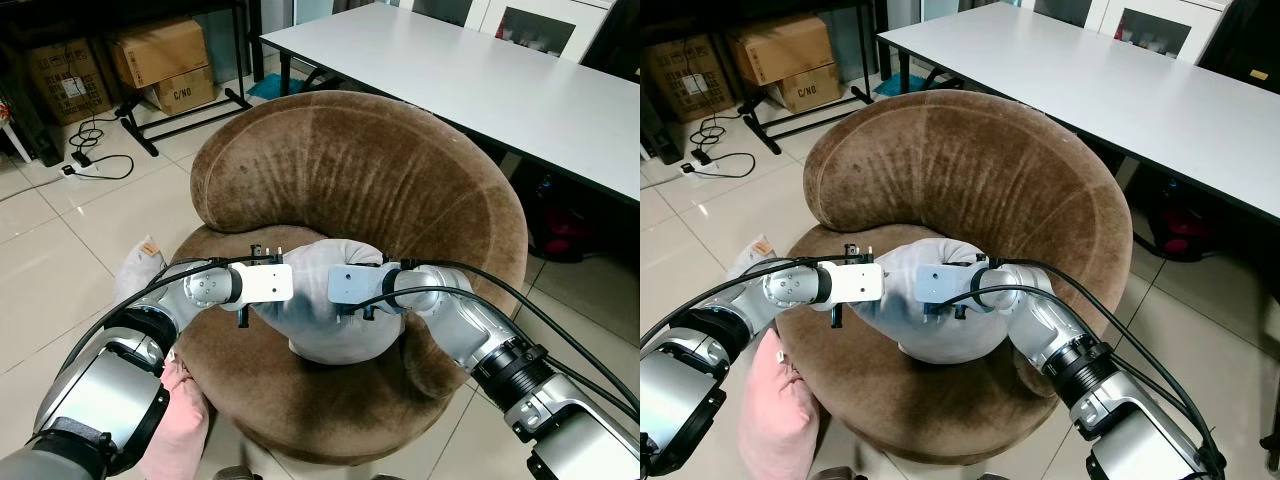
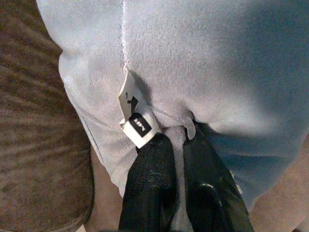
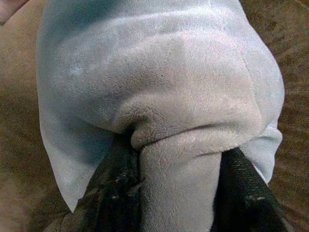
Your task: Move the pillow to the sofa from floor
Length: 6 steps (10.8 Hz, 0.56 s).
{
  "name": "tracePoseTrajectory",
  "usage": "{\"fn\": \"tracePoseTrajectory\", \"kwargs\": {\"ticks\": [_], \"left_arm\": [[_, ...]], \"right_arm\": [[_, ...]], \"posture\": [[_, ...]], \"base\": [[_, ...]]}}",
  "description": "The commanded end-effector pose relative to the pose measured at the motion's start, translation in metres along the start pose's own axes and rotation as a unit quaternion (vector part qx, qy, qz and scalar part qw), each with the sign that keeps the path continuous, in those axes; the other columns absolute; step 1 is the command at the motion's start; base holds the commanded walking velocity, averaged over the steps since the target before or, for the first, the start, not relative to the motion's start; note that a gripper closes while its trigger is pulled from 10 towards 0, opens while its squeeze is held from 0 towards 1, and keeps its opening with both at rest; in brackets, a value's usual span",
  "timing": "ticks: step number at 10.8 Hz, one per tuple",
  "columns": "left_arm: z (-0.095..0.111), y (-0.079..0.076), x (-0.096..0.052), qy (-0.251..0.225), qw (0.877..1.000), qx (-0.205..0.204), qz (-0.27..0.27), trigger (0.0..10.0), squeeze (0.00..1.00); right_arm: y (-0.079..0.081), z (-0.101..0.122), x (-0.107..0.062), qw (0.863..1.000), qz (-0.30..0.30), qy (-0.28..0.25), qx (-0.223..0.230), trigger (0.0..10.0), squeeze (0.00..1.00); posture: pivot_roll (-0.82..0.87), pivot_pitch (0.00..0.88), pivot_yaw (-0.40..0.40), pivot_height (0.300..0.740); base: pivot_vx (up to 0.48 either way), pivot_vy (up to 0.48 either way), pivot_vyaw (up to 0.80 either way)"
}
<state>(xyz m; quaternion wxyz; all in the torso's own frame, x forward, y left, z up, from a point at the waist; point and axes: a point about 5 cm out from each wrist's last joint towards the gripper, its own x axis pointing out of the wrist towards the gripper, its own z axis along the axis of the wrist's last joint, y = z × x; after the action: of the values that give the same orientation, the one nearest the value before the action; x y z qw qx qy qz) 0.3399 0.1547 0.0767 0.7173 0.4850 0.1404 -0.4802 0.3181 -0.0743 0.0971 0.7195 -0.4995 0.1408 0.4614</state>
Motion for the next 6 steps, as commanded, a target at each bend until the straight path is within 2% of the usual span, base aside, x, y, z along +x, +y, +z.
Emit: {"fn": "tracePoseTrajectory", "kwargs": {"ticks": [1, 6], "left_arm": [[0.004, -0.0045, 0.0035, -0.009, 1.0, 0.008, -0.015, 0.0, 0.0], [0.0014, -0.0083, 0.0023, -0.012, 1.0, 0.009, -0.018, 0.0, 0.0]], "right_arm": [[0.0077, 0.0016, 0.0037, 1.0, 0.012, -0.011, 0.011, 0.0, 0.0], [0.0086, 0.0017, 0.0039, 1.0, 0.012, -0.013, 0.014, 0.0, 0.0]], "posture": [[-0.05, 0.0, -0.057, 0.74], [-0.04, 0.0, -0.063, 0.74]], "base": [[0.0, 0.0, 0.0], [0.0, 0.0, 0.0]]}}
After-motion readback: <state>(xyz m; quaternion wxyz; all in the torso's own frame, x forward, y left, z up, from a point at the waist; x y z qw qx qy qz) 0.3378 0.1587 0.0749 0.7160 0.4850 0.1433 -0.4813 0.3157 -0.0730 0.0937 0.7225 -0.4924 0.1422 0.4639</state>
